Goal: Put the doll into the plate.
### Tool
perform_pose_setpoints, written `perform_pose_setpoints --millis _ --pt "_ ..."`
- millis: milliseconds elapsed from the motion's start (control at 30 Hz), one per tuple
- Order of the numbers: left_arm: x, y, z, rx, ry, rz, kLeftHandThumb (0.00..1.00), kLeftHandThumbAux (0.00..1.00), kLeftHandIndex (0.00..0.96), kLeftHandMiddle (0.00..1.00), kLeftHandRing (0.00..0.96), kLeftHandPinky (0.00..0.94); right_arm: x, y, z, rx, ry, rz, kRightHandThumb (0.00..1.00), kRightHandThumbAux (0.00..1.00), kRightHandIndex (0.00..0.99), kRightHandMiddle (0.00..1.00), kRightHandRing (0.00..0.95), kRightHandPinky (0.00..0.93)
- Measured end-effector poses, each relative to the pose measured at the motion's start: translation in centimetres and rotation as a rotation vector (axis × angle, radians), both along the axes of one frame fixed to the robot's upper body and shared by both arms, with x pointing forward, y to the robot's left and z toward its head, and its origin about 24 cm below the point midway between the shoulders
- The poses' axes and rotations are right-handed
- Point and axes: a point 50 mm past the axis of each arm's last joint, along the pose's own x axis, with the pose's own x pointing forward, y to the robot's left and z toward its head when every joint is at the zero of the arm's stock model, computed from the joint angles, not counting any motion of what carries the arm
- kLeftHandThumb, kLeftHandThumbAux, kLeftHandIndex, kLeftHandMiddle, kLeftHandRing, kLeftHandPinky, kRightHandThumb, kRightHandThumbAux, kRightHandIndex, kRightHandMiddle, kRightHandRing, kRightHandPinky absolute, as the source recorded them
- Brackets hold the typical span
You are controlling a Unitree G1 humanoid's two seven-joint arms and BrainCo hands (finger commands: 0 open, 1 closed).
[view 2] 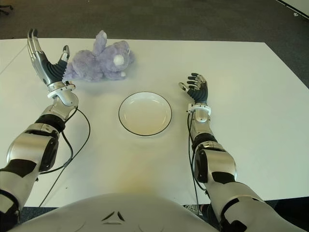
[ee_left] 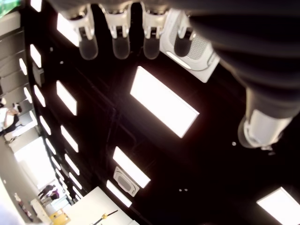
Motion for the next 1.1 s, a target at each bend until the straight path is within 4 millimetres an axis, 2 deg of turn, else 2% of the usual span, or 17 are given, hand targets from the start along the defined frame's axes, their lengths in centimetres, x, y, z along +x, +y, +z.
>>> perform_pose_setpoints --millis 300,333,400,633,900,1100 --pt "2.2 0.1 4.3 0.251 0.098 -0.170 0.189 0.481 0.000 0.000 0.000 0.000 0.1 0.3 0.0 0.006 -0.003 0.003 0.153 0.858 0.246 0.322 0.332 0.320" --pt "2.3 0.1 4.7 0.288 0.113 -0.180 0.235 0.462 0.000 0.000 0.000 0.000 0.1 0.3 0.0 0.007 -0.003 0.004 0.152 0.855 0.244 0.321 0.331 0.319" --pt "2.6 0.4 5.5 0.368 0.151 -0.192 0.194 0.491 0.000 0.000 0.000 0.000 0.1 0.3 0.1 0.008 -0.003 0.005 0.149 0.849 0.243 0.321 0.331 0.319" --pt "2.8 2.6 7.5 0.605 0.293 -0.186 0.149 0.503 0.000 0.000 0.000 0.000 0.1 0.5 0.1 0.009 -0.004 0.004 0.127 0.836 0.240 0.322 0.331 0.320" --pt "2.3 5.3 7.7 0.774 0.473 -0.137 0.074 0.535 0.000 0.000 0.000 0.000 0.1 0.5 0.1 0.008 -0.004 0.002 0.132 0.835 0.240 0.320 0.329 0.311" --pt "2.0 6.1 7.1 0.873 0.558 -0.117 0.004 0.525 0.000 0.000 0.000 0.000 0.1 0.5 0.1 0.009 -0.004 0.002 0.181 0.835 0.239 0.320 0.333 0.328"
